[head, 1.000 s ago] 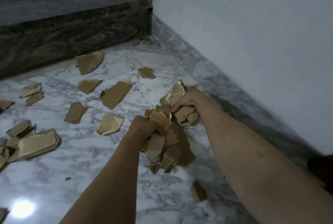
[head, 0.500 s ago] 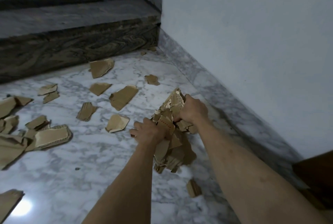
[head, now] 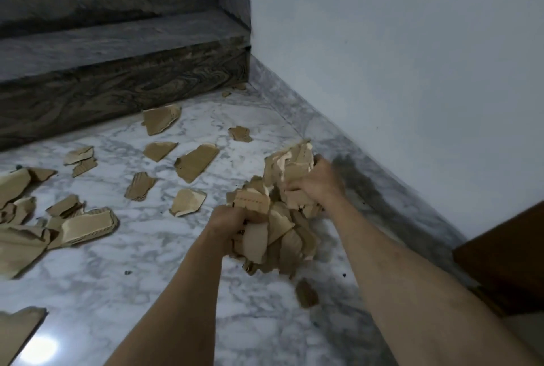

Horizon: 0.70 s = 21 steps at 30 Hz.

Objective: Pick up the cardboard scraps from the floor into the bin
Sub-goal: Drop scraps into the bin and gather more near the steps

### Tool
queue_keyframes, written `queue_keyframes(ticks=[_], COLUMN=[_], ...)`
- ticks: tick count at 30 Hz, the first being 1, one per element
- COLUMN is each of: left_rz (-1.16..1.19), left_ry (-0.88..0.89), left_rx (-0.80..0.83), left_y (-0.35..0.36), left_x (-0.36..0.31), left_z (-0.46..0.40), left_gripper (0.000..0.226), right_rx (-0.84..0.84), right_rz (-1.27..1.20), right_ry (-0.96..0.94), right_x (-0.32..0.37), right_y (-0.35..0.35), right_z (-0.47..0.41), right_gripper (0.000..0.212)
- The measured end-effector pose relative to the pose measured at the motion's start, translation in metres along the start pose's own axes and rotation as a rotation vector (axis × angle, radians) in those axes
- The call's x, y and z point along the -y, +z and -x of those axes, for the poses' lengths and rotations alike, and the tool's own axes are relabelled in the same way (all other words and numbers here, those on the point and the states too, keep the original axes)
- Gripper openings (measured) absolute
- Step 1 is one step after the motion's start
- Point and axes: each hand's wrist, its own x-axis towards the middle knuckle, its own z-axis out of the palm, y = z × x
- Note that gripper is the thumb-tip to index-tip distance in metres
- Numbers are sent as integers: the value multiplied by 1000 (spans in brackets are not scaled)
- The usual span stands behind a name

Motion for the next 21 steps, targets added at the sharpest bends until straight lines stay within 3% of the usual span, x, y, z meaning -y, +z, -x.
queue_keyframes(ticks=[3,6,11,18,20,21], left_rz=[109,155,-3,-39,-62,-83], left_ry=[24,16,3,13,45,65], left_rx=[-14,-71,-102,-131,-113,-95], left_y=[-42,-90,-127,-144,-149,-151], left_x=[9,25,51,49,36,27], left_z=[15,35,68,57,45,37], left_gripper=[36,50,35,42,48,50], right_rx=[-48,2,224,418,449,480], right_rz=[-348,-495,-256,-70,7,44], right_ry=[32,6,-23,131,176,207], right_x=[-2,2,10,33,41,44], right_y=[-33,-62,-49,30,51,62], right_z=[0,11,36,28,21,15], right_gripper=[66,63,46,104,105,96])
